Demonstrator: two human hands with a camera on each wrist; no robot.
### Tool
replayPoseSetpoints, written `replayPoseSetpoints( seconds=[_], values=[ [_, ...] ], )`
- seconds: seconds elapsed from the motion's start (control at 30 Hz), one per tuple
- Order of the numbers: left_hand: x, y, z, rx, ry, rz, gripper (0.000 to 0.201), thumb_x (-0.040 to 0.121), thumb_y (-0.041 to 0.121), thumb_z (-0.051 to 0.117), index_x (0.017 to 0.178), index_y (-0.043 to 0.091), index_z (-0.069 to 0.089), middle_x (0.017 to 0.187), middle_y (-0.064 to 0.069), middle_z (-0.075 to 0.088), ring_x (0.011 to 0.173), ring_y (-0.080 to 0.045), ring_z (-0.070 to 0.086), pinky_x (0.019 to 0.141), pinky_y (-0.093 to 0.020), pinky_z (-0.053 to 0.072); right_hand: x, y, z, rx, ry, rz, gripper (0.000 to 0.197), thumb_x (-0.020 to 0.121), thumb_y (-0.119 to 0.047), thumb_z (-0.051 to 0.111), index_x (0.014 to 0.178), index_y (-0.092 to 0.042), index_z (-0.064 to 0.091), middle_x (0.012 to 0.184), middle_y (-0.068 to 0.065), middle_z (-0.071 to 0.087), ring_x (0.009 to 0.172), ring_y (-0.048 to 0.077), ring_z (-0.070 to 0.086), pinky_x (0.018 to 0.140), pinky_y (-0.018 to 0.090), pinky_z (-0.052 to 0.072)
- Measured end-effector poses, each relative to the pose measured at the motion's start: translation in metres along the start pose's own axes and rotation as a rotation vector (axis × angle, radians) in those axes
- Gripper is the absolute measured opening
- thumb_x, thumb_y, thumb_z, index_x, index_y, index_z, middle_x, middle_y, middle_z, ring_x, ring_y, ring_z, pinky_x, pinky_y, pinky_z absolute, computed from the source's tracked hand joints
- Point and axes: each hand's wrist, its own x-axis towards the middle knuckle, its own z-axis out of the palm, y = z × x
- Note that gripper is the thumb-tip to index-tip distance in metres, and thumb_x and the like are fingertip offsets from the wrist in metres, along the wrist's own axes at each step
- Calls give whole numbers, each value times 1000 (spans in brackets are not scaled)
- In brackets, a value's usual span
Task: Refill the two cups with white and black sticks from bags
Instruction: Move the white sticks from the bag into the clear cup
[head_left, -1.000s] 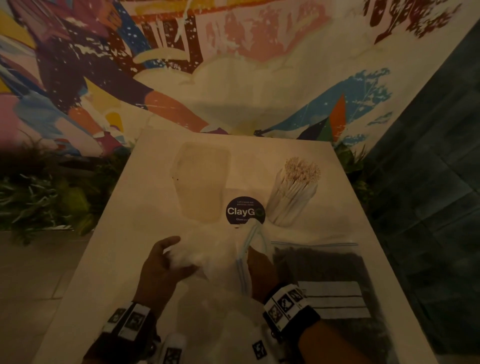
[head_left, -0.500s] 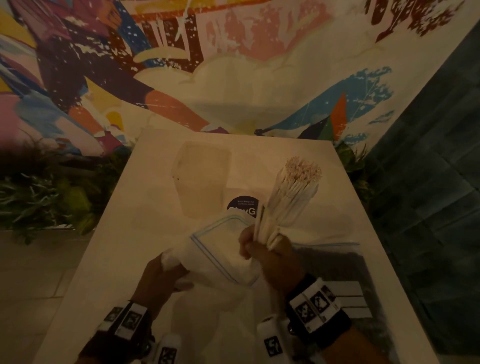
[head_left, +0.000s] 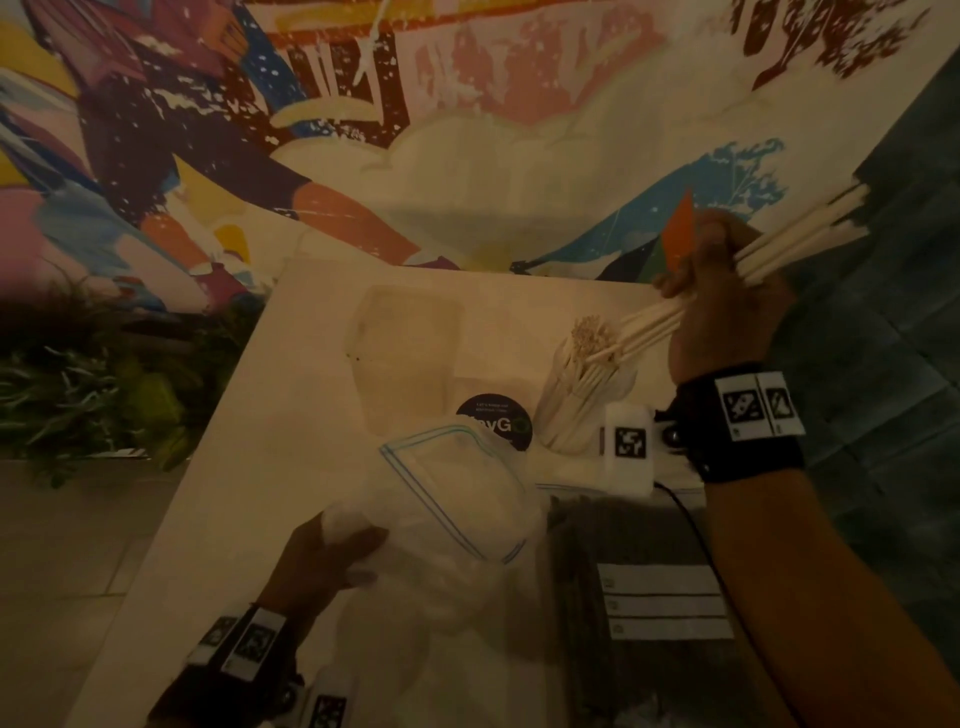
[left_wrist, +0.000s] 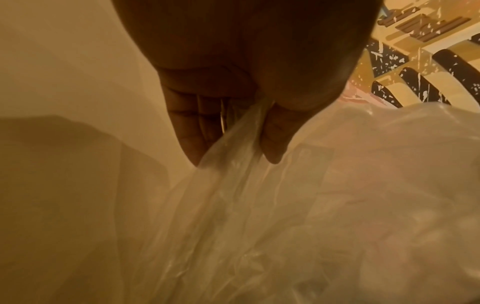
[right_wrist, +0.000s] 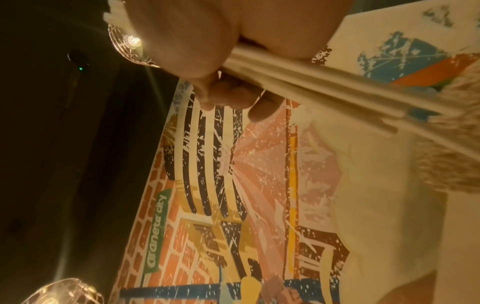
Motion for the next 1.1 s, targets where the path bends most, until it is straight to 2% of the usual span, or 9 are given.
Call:
replayPoseSetpoints(
  seconds=[0.13, 0.3, 0.4, 0.53, 0.63, 0.7, 0.93, 1.0, 1.1],
  values=[
    [0, -2, -2, -7, -25, 11, 31, 67, 3, 79, 95, 2, 66, 86, -19, 71, 66, -25, 70, 53, -36, 57, 14, 15, -1, -53, -19, -47, 11, 93, -7, 51, 90, -4, 61, 47, -11, 50, 43, 9, 42, 54, 26, 43],
    [0, -3, -1, -1, -1, 2, 18, 79, -4, 67, 91, 9, 66, 74, -6, 73, 62, -20, 70, 52, -34, 57, 19, 29, -1, -114, -9, -29, 17, 90, -15, 57, 84, -25, 69, 65, 0, 54, 42, 11, 42, 53, 28, 43],
    [0, -4, -2, 18, 10, 2, 17, 79, -2, 68, 91, 9, 67, 80, -10, 73, 64, -20, 70, 53, -35, 57, 18, 38, 1, -208, -84, -17, 17, 94, -9, 51, 88, -17, 65, 46, -11, 50, 42, 7, 44, 53, 28, 46],
    [0, -3, -2, 11, 1, 4, 16, 78, 0, 70, 92, 8, 67, 82, -12, 73, 66, -23, 70, 55, -37, 57, 12, 53, 3, -311, -130, 47, 16, 95, -8, 50, 90, -13, 64, 42, -11, 51, 43, 4, 48, 55, 18, 46],
    [-2, -2, -2, 2, -5, 5, 29, 63, 10, 80, 90, 8, 68, 80, -13, 74, 66, -24, 70, 54, -36, 56, 13, 60, 4, -326, -101, 74, 19, 95, -12, 53, 92, 1, 66, 41, -9, 52, 42, 5, 48, 55, 19, 46],
    [-1, -2, -2, 12, -1, -1, 38, 55, 19, 76, 91, 8, 68, 84, -14, 74, 72, -28, 71, 58, -40, 57, 15, 61, 5, -328, -83, 88, 27, 95, -16, 53, 95, 10, 63, 40, -9, 52, 42, 6, 49, 54, 19, 46],
    [-2, -1, -2, 37, -12, 6, 29, 66, 10, 81, 92, 9, 68, 92, -20, 72, 83, -37, 68, 72, -52, 55, 18, 64, 4, -322, -99, 98, 28, 94, -27, 53, 83, -3, 63, 41, -8, 54, 43, 7, 51, 58, 21, 49],
    [-1, -1, -2, 45, -12, 5, 36, 60, 19, 79, 93, 12, 69, 92, -17, 72, 84, -37, 68, 72, -52, 56, 15, 71, 3, -363, -110, 144, 29, 95, -22, 53, 89, 4, 64, 41, -8, 56, 42, 4, 52, 55, 13, 48],
    [-1, -1, -1, 39, -10, 12, 36, 61, 18, 81, 95, 12, 69, 92, -17, 73, 85, -38, 68, 71, -50, 56, 11, 75, 3, -357, -117, 150, 33, 95, -22, 55, 94, 10, 64, 44, -7, 60, 44, 5, 56, 55, 14, 50]
  ],
)
